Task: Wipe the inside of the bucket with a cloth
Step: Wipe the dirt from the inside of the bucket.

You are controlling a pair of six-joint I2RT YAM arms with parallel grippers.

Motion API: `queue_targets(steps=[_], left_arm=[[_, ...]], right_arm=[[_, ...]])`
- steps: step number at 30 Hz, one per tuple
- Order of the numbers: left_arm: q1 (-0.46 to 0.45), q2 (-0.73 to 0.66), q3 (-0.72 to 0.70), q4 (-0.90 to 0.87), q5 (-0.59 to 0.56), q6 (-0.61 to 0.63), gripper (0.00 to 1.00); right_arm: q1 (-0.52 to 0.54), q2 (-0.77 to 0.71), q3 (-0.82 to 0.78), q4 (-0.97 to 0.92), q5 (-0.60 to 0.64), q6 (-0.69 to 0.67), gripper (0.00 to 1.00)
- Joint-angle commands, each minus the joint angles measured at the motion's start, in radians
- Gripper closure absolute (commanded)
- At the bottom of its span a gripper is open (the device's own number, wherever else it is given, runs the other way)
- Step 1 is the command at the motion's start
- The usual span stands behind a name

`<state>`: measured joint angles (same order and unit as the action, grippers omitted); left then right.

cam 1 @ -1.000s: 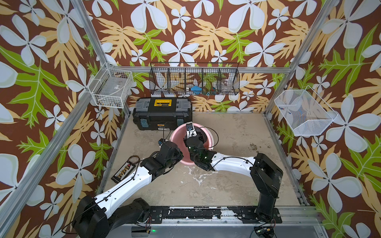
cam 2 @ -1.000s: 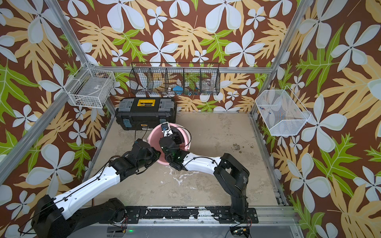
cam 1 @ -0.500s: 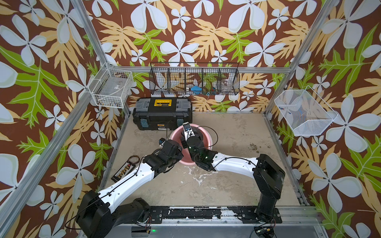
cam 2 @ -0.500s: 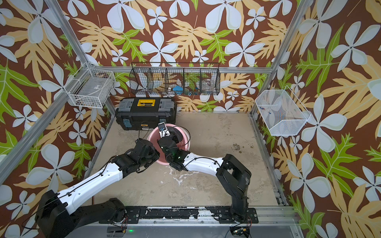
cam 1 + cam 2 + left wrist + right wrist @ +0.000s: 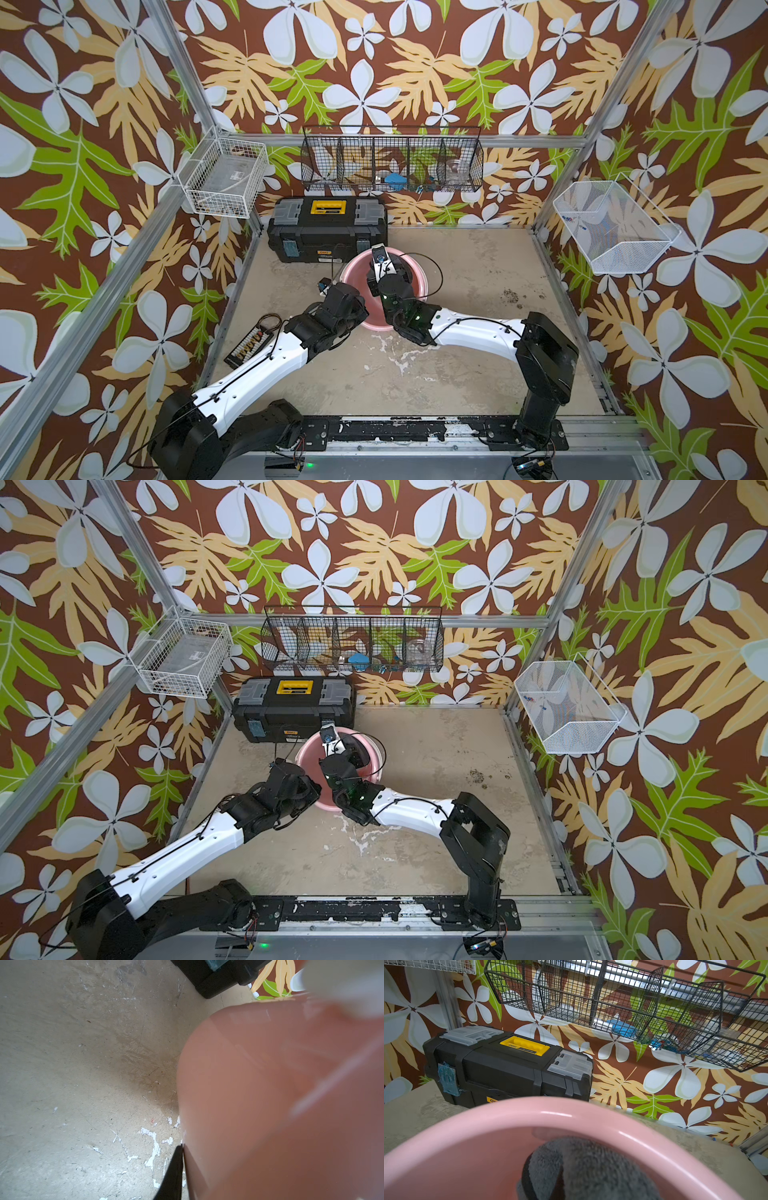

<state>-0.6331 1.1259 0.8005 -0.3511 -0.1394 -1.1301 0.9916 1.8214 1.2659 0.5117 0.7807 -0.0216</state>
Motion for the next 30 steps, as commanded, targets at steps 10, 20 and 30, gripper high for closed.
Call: queue_targets(steps=[10,20,30], left_arm=[[-0.002,0.035,-0.001,-0.085,0.006,0.037,1.00],[-0.002,0.012,-0.029,-0.085,0.002,0.034,1.00],[-0.002,0.020,-0.022,-0.066,-0.019,0.038,1.00]], right_arm=[[-0.005,-0.064,-0.005,0.066,-0.188,0.075,1.00],[-0.015,-0.135,-0.038,0.103,-0.012,-0.019,1.00],[-0.013,-0.220,-0.077,0.070,0.022,-0.028,1.00]])
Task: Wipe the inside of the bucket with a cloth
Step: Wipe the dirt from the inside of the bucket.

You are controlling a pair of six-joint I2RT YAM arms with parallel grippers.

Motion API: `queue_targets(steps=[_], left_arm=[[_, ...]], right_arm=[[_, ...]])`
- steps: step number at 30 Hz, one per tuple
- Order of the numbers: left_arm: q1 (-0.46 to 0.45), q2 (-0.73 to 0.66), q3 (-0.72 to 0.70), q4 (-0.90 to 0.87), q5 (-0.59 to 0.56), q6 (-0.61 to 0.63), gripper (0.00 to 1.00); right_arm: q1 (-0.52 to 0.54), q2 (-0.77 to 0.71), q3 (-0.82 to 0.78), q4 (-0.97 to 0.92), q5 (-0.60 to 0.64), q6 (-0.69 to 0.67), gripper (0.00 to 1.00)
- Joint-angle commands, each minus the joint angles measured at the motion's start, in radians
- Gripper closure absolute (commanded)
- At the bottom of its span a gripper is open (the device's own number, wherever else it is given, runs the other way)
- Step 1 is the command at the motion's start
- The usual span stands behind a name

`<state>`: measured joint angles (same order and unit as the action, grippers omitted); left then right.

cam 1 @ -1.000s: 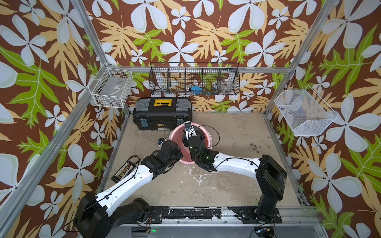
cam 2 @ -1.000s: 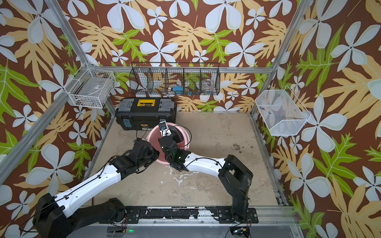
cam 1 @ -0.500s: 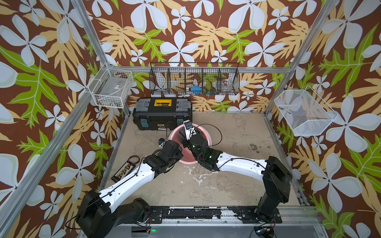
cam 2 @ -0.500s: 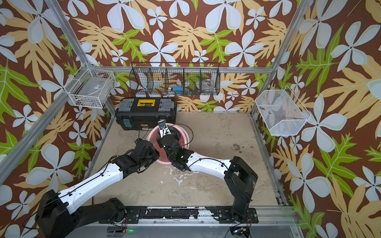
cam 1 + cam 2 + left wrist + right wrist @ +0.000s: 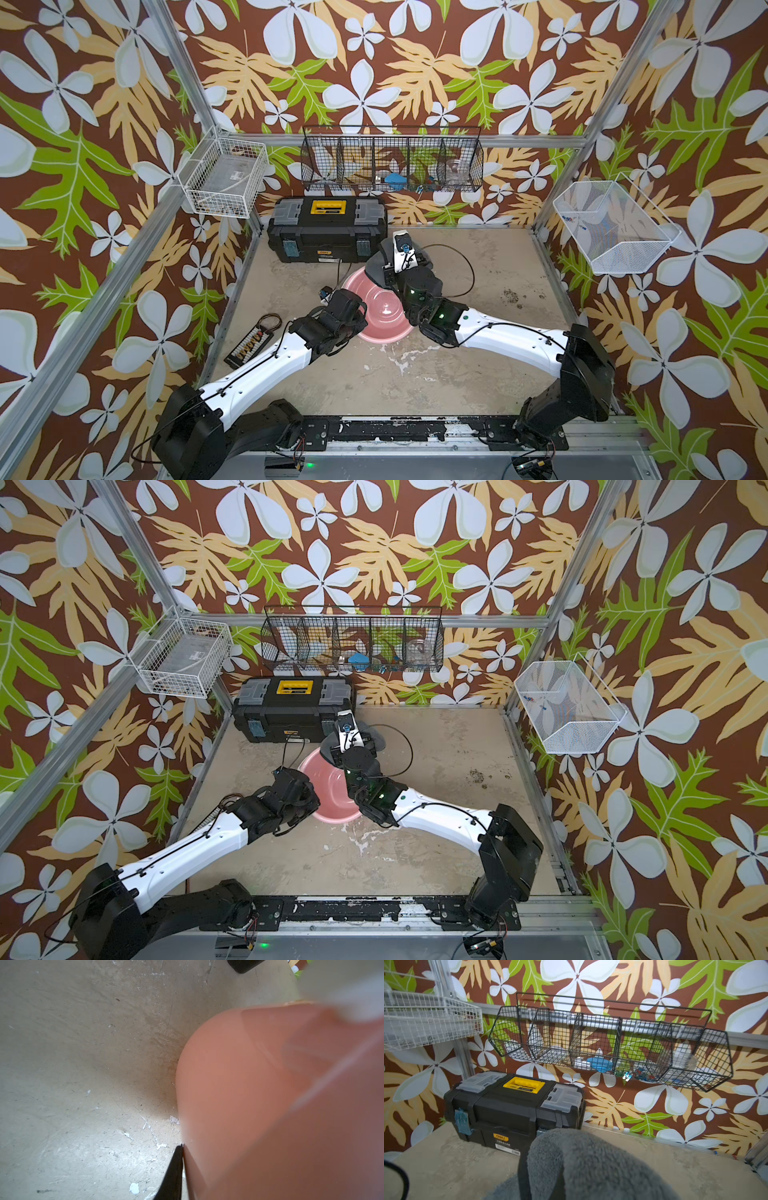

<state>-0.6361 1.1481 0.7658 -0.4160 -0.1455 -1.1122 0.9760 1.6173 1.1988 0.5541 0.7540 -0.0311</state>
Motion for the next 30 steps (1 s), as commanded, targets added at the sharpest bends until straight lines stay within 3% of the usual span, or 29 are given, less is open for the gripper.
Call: queue_targets(steps=[1,8,14,20,30], left_arm=[[0.001,-0.004,0.016,-0.002,-0.017,0.022,1.00],[0.003,-0.015,0.054,0.001,-0.074,0.051,1.00],[0.001,-0.013,0.101,0.028,-0.163,0.139,1.00],[0.003,-0.024,0.108,0.089,-0.201,0.213,1.00],[0.003,-0.130,0.063,0.138,-0.153,0.212,1.00]], right_arm=[[0.001,-0.025,-0.017,0.031,0.053,-0.024,1.00],[0.007,-0.173,-0.097,0.016,0.047,-0.036,1.00],[0.010,-0.302,-0.127,-0.188,-0.246,-0.023,1.00],[0.010,-0.255,-0.086,-0.302,-0.363,-0.056,1.00],[0.002,-0.043,-0.012,-0.275,-0.280,-0.050,1.00]])
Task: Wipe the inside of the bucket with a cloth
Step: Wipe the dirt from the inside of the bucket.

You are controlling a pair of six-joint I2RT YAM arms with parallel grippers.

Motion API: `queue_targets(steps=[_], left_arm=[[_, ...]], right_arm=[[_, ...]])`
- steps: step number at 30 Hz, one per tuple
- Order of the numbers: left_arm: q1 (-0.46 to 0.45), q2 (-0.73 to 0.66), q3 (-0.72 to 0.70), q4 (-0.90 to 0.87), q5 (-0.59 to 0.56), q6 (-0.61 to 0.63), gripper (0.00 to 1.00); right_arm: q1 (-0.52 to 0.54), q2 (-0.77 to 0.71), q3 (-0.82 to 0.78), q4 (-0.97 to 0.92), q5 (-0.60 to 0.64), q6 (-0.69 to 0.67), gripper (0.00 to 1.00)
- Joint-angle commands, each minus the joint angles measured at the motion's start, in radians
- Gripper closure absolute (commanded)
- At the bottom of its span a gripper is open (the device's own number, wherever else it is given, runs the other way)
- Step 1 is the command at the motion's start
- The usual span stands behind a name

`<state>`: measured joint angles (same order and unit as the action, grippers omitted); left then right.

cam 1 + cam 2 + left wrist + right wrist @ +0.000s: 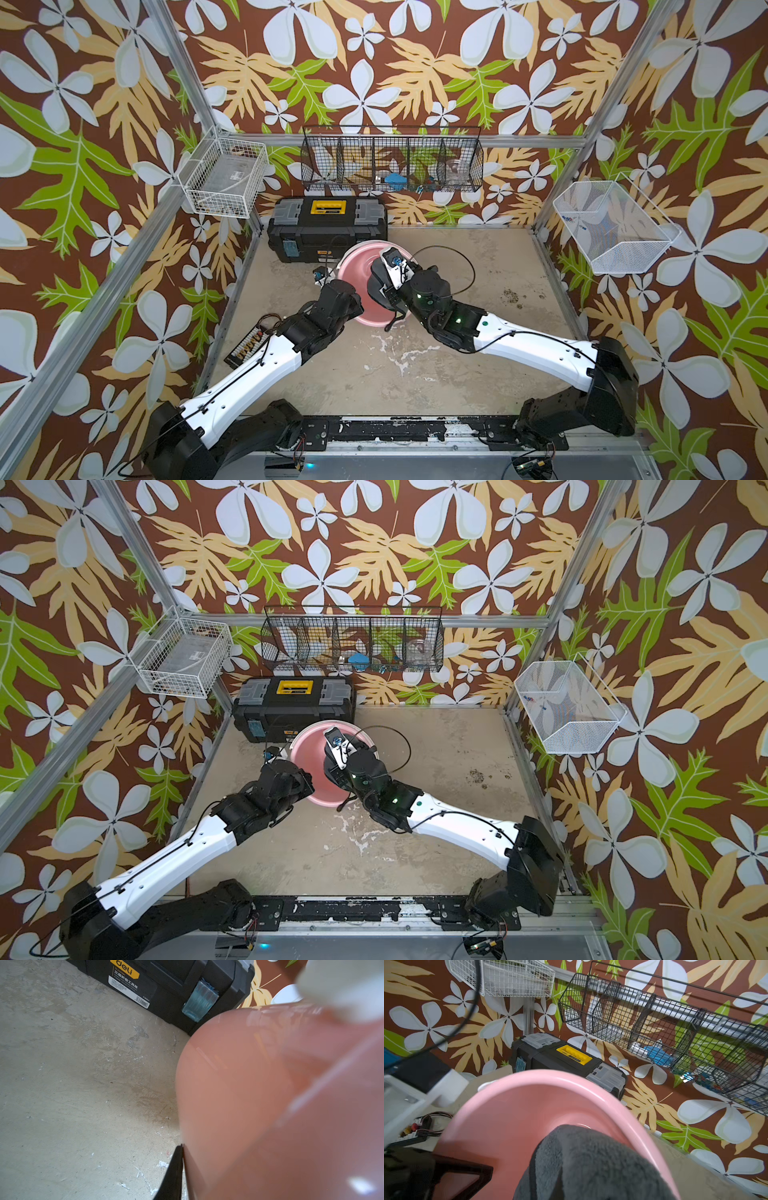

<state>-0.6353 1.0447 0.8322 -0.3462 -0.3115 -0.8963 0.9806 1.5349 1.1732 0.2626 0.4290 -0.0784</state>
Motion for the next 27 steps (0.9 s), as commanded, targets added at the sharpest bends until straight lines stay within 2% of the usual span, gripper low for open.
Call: queue_targets(steps=[1,12,18,22,24,27], left_arm=[[0.001,-0.036,0.000,0.062,0.019,-0.006,1.00],[0.002,-0.038,0.065,-0.010,0.055,-0.021,1.00],[0.001,-0.008,0.079,-0.043,0.055,-0.020,1.00],[0.002,-0.009,0.069,-0.045,0.048,-0.030,1.00],[0.001,-0.021,0.064,-0.046,0.019,-0.034,1.00],[0.001,-0.034,0.069,-0.056,-0.030,-0.026,1.00]], right_arm=[[-0.002,0.069,0.022,0.016,0.070,-0.017,1.00],[-0.008,0.254,0.101,0.055,0.279,-0.143,1.00],[-0.010,0.351,0.174,0.130,0.481,-0.275,1.00],[-0.012,0.435,0.215,0.262,0.646,-0.427,1.00],[-0.017,0.463,0.247,0.212,0.671,-0.410,1.00],[-0.028,0.489,0.332,-0.074,0.622,-0.217,1.00]])
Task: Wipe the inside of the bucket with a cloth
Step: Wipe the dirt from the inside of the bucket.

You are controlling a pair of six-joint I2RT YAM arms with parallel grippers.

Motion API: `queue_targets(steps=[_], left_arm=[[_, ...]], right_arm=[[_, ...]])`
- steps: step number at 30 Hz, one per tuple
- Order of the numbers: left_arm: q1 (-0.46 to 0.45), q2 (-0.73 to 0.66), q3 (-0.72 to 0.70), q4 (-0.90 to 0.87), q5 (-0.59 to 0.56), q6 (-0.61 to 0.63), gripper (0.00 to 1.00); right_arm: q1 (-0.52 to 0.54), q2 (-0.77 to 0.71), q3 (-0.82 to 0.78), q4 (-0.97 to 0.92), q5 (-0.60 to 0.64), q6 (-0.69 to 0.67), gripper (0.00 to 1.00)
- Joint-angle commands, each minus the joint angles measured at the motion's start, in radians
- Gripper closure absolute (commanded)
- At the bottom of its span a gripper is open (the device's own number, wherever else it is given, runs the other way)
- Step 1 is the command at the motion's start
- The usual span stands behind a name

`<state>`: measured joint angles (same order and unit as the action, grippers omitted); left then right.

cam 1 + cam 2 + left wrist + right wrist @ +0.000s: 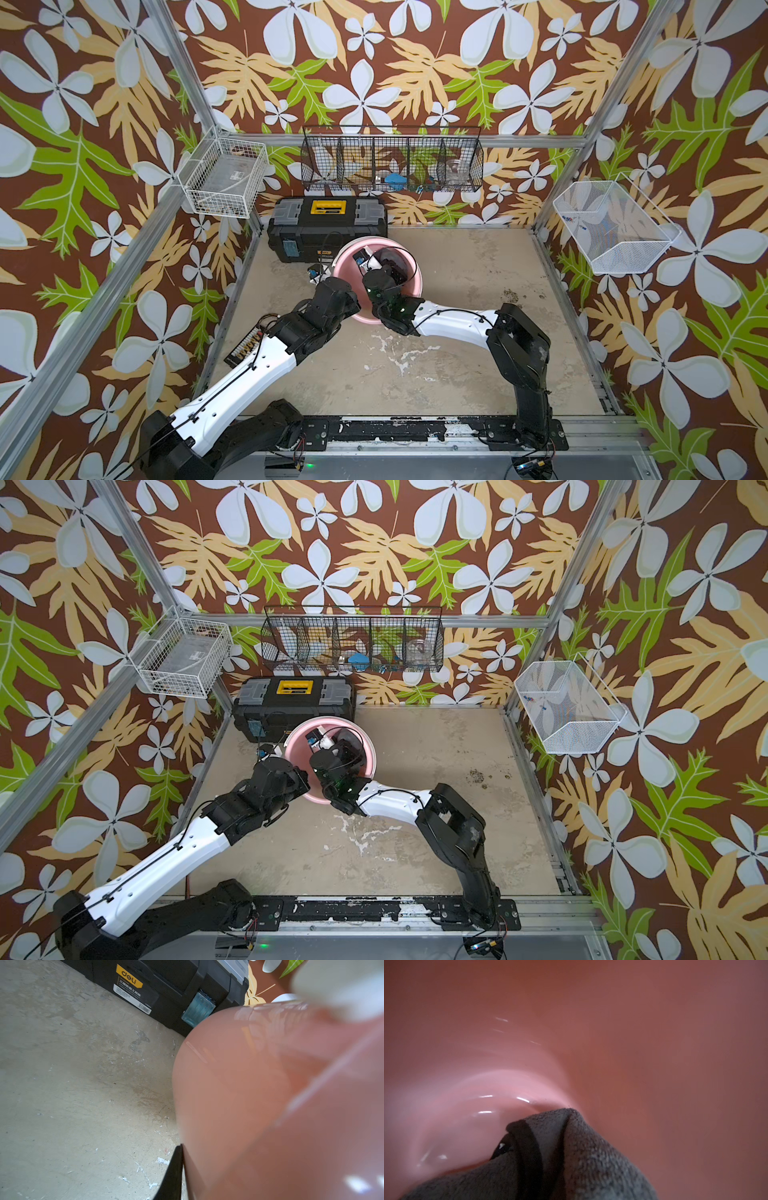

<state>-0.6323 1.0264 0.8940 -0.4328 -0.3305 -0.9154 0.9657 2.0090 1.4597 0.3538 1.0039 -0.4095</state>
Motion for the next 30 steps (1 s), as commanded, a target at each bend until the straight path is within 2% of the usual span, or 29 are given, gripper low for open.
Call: queue_targets(steps=[1,5,9,15,20,23,26,30], left_arm=[[-0.001,-0.020,0.008,0.032,-0.025,-0.007,1.00],[-0.002,-0.010,0.009,0.044,-0.039,-0.004,1.00],[-0.001,0.011,0.010,0.048,-0.053,-0.009,1.00],[-0.001,0.003,-0.003,0.074,-0.073,-0.019,1.00],[-0.001,0.011,0.001,0.075,-0.069,-0.023,1.00],[-0.001,0.011,-0.006,0.079,-0.062,-0.034,1.00],[-0.001,0.020,-0.015,0.070,-0.059,-0.043,1.00],[0.004,0.030,-0.027,0.055,-0.046,-0.062,1.00]], right_arm=[[-0.018,0.027,0.080,-0.264,0.021,0.176,1.00],[-0.019,0.073,0.205,-0.568,-0.157,0.336,1.00],[-0.019,0.107,0.304,-0.778,-0.358,0.459,1.00],[-0.032,0.121,0.322,-0.872,-0.720,0.560,1.00],[-0.059,0.133,0.285,-0.811,-1.071,0.660,1.00],[-0.064,0.113,0.230,-0.709,-1.207,0.721,1.00],[-0.064,0.068,0.164,-0.578,-1.297,0.773,1.00],[-0.065,0.017,0.121,-0.456,-1.356,0.819,1.00]])
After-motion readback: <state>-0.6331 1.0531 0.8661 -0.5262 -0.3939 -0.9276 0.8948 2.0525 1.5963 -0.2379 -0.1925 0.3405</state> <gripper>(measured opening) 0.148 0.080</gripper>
